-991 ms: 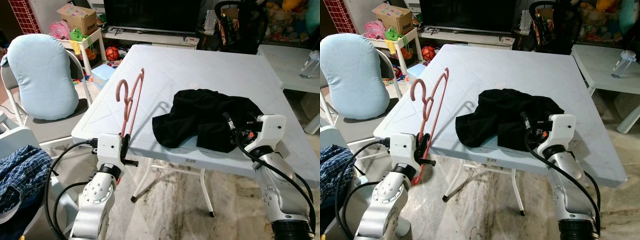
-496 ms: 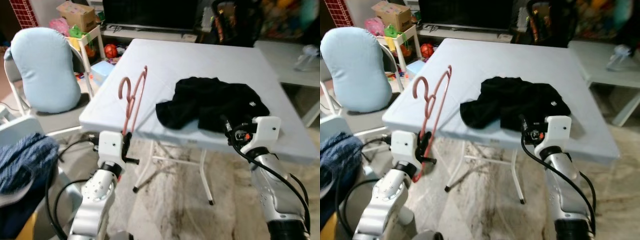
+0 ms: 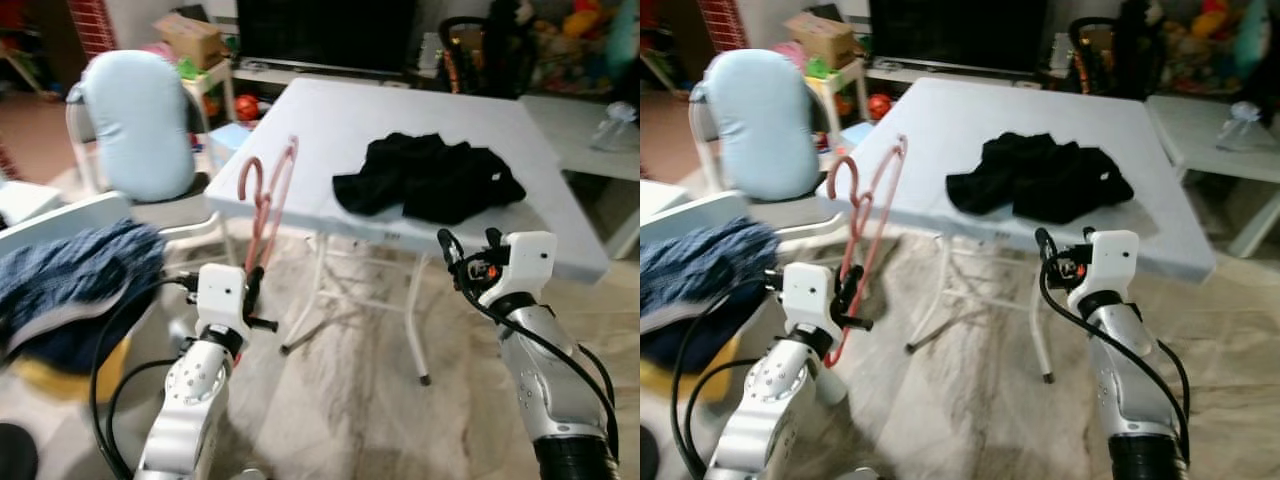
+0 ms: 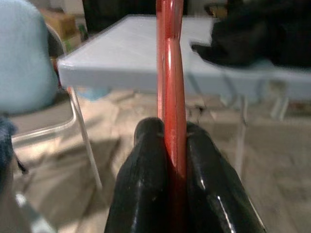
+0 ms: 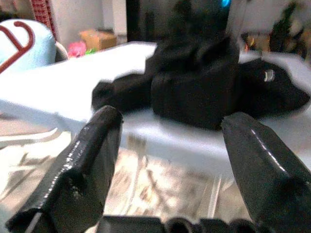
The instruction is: Hang hanger
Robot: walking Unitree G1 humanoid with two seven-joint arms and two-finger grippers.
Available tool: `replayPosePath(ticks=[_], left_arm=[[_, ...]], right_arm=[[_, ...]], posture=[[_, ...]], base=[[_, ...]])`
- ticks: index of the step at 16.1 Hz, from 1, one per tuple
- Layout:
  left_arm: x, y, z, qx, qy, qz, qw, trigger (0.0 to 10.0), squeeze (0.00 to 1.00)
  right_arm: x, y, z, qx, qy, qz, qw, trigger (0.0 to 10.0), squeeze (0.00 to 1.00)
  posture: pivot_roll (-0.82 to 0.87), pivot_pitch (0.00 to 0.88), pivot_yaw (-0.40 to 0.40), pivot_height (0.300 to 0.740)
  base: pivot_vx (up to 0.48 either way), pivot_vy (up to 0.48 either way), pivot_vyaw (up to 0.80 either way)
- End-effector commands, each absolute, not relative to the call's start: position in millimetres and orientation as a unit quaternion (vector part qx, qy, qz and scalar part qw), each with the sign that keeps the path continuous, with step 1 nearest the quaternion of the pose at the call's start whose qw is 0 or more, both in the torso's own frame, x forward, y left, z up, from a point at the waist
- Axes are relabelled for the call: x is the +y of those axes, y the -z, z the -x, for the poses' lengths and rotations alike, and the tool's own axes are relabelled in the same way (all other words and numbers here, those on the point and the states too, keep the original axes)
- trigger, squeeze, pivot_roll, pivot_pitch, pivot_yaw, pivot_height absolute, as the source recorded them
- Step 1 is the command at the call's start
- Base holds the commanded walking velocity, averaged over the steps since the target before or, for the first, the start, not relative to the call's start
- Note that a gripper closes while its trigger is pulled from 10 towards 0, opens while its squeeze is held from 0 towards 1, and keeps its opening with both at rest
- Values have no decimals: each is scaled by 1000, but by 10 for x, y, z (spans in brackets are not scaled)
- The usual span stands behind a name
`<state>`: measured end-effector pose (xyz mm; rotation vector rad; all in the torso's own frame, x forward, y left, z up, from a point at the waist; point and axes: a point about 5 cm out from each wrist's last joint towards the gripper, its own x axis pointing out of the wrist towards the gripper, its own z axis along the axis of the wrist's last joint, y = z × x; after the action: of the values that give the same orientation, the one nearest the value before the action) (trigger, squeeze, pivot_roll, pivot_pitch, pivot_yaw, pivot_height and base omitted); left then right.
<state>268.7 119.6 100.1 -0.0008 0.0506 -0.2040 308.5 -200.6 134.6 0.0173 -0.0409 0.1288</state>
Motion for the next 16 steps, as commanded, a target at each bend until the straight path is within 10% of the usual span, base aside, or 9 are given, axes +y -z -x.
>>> replayPosePath(ticks=[1,7,10,16], left_arm=[[1161,-1034,-2700,18,110,-3,994,10000,0],[1184,-894,-2696,54,142,-61,987,10000,0],[1172,-670,-2538,131,304,-123,936,10000,0],[1269,-587,-2359,176,457,-172,855,10000,0]], right_arm=[[-2029,-1324,-3079,-11,-63,-9,998,10000,0],[-2002,-1201,-3058,18,-77,29,996,10000,0],[-2106,-1159,-3052,36,-124,99,987,10000,0],[-2228,-966,-2627,147,-411,245,866,10000,0]], posture=[[20,0,-19,740],[12,0,-13,740],[11,0,-14,740],[10,0,-17,740]], base=[[-274,0,0],[-92,0,0],[0,0,0],[0,0,0]])
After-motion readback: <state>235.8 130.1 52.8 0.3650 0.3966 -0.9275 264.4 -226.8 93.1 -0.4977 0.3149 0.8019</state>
